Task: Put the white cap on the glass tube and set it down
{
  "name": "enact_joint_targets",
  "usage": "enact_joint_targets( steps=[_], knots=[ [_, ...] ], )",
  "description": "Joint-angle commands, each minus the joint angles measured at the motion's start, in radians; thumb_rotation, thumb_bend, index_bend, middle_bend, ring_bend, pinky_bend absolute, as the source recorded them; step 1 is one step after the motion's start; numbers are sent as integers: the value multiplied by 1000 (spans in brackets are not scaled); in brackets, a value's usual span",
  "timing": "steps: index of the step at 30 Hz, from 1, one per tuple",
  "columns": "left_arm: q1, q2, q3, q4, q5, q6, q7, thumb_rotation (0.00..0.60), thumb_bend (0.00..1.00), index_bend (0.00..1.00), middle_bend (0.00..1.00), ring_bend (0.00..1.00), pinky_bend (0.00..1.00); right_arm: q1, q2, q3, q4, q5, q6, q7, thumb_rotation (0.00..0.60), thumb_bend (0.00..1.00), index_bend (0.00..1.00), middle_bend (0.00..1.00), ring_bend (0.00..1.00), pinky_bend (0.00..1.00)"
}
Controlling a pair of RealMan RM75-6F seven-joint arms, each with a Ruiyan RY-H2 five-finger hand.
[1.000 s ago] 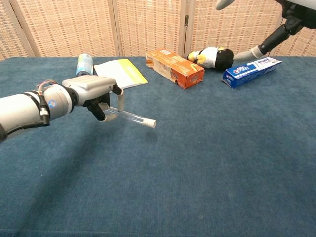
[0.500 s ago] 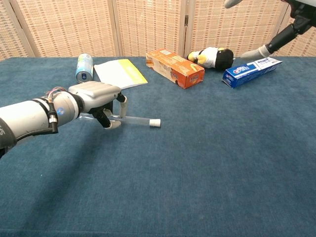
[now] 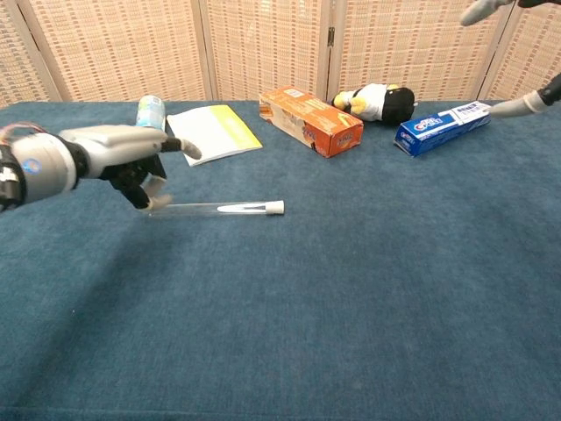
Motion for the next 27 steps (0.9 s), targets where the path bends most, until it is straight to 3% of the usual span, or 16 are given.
enact_joint_targets(
  steps=[1,3,8,11,17,27],
  knots=[
    [105,107,22,-87,95,147,-64,600,428,161,631,633,888,-45,23,-31,5,-2,33,-26,600,175,194,193,43,174],
    [147,137,39,-94,150,202,-93,600,428,197,593,585,816,-66,33,-44,5,3,42,-32,600,244,210,221,87,238],
    [268,187,105,-67,311,347,-172,600,428,233,518,512,673,-128,52,-87,28,3,64,-31,600,310,223,240,103,256],
    [331,207,144,-47,386,410,-207,600,428,229,448,433,534,-164,60,-110,42,-2,82,-38,600,310,223,225,94,180],
    [442,232,174,-43,487,541,-254,600,428,184,284,269,334,-235,69,-142,35,-5,131,-61,600,311,215,155,6,25],
    [568,234,211,-74,570,631,-231,600,427,171,250,243,256,-327,71,-170,4,-25,201,-72,600,310,197,137,0,2]
  ],
)
